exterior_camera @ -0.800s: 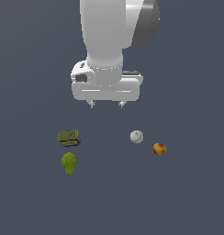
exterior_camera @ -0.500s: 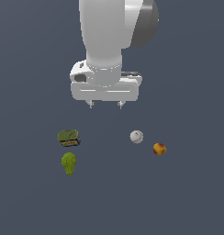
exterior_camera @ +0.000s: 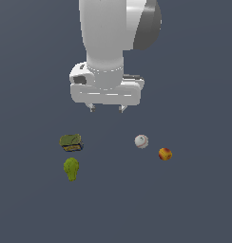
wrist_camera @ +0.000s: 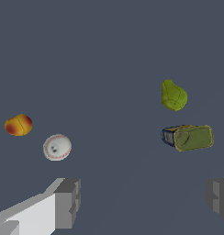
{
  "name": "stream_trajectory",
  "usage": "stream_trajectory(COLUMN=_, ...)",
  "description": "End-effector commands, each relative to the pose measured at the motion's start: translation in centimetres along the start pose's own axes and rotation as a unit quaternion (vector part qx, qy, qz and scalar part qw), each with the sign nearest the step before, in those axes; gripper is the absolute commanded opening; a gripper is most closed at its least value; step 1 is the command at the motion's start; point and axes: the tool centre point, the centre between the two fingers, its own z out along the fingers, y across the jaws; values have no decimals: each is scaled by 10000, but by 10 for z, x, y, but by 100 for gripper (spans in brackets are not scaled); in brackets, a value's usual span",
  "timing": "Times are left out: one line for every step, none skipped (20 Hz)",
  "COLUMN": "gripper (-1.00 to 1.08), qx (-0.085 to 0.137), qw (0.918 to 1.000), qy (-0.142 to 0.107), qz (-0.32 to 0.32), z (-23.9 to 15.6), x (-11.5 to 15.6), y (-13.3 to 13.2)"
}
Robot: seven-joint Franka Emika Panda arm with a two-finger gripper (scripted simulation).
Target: Pick up a designated object from a clutter of objects.
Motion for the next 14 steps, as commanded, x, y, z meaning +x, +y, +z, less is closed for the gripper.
stream_trajectory(gripper=100, qx=5, qw=10000, qy=-2, qz=28, z=1, x=1, y=-2)
stream_trajectory(gripper=100, qx=7, qw=10000, qy=-2, qz=51, z=2, x=1, y=-3)
stream_trajectory(gripper=100, qx=10, qw=10000, qy=-2, qz=80, z=3, x=2, y=-4)
stream_trajectory(gripper=100, qx=13, qw=9999, qy=-2, qz=113, z=4, x=3, y=-6)
stream_trajectory(gripper=100, qx=17, qw=9999, qy=-2, qz=150, z=5, x=4, y=-8)
stream_trajectory(gripper=100, qx=21, qw=9998, qy=-3, qz=192, z=7, x=5, y=-10)
stream_trajectory(gripper=100, qx=27, qw=9997, qy=-4, qz=239, z=8, x=6, y=-12)
stream_trajectory(gripper=100, qx=33, qw=9996, qy=-5, qz=290, z=10, x=7, y=-15)
stream_trajectory(gripper=100, qx=39, qw=9994, qy=-6, qz=346, z=12, x=8, y=-18)
stream_trajectory(gripper=100, qx=45, qw=9992, qy=-7, qz=407, z=14, x=9, y=-21)
stream_trajectory(gripper=100, qx=52, qw=9989, qy=-9, qz=473, z=16, x=11, y=-24)
stream_trajectory(gripper=100, qx=59, qw=9985, qy=-11, qz=544, z=19, x=12, y=-28)
stream_trajectory(gripper=100, qx=67, qw=9981, qy=-13, qz=620, z=21, x=14, y=-31)
stream_trajectory(gripper=100, qx=74, qw=9975, qy=-15, qz=701, z=24, x=15, y=-35)
